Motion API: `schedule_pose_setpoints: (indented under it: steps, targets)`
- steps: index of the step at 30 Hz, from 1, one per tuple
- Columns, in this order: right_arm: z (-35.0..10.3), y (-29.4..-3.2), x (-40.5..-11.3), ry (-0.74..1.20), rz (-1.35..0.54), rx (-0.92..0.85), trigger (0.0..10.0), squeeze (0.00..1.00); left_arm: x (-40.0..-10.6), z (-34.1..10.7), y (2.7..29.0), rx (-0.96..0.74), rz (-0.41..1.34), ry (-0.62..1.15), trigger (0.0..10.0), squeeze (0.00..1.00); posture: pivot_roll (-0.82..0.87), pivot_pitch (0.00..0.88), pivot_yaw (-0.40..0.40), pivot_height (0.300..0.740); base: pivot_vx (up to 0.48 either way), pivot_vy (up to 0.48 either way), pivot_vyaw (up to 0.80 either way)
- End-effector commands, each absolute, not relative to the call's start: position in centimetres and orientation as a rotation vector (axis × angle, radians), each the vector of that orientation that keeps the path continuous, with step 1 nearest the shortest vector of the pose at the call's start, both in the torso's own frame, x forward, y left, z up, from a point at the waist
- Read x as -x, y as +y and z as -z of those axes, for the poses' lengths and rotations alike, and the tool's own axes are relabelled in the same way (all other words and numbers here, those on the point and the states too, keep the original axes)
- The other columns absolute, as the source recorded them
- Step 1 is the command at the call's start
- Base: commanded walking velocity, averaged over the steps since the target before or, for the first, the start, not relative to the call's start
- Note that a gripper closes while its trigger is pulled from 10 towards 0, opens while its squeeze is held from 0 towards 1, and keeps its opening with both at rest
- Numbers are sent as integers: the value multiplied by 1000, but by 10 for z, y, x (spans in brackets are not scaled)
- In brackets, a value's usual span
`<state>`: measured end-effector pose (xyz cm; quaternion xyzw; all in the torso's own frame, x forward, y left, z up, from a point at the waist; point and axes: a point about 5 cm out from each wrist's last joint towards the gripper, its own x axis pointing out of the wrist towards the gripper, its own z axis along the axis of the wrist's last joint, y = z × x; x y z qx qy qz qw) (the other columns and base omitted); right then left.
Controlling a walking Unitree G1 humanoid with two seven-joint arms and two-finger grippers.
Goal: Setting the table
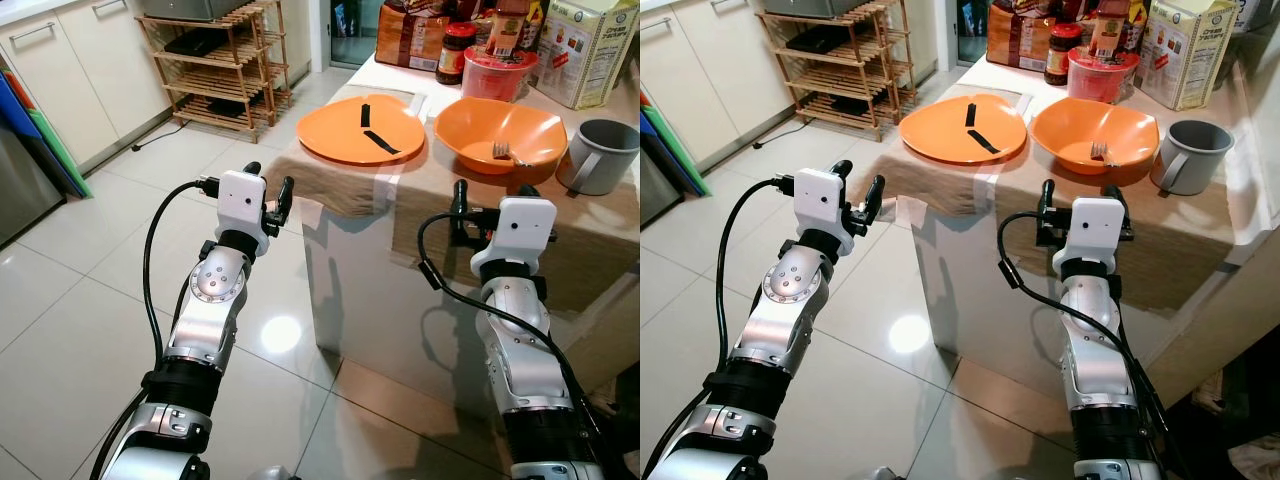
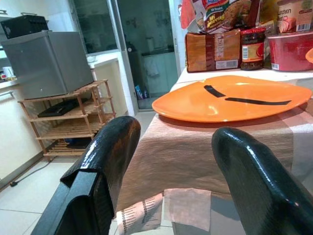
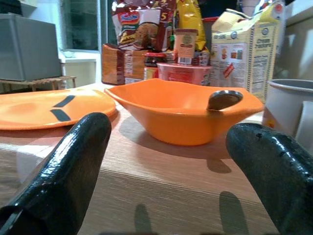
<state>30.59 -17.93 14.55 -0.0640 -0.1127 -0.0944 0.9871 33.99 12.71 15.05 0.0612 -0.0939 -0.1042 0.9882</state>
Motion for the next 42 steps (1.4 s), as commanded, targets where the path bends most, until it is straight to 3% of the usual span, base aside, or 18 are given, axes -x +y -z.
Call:
schedule_pose_setpoints:
  steps: [1,5,15,18,25,42]
  targets:
    - [-145,-183,-307,-229,220,141,10000,0,-339,-151,129,-139,203,-183,10000,0,63,0,74,740,0,0,0]
    - [-143,-187,-310,-213,236,156,10000,0,-339,-150,127,-131,213,-179,10000,0,61,0,75,740,0,0,0]
    - [-138,-196,-307,-188,264,171,10000,0,-332,-144,105,-94,427,-131,10000,0,50,0,74,740,0,0,0]
    - [-130,-197,-283,-175,283,158,10000,0,-331,-149,102,-68,447,-150,10000,0,45,0,72,740,0,-404,0]
    - [-120,-188,-265,-148,265,169,10000,0,-330,-150,100,-66,468,-154,10000,0,20,0,89,740,284,-382,0]
    - [-134,-176,-290,-187,186,173,10000,0,-330,-148,107,-79,409,-142,10000,0,65,0,72,740,89,-20,0]
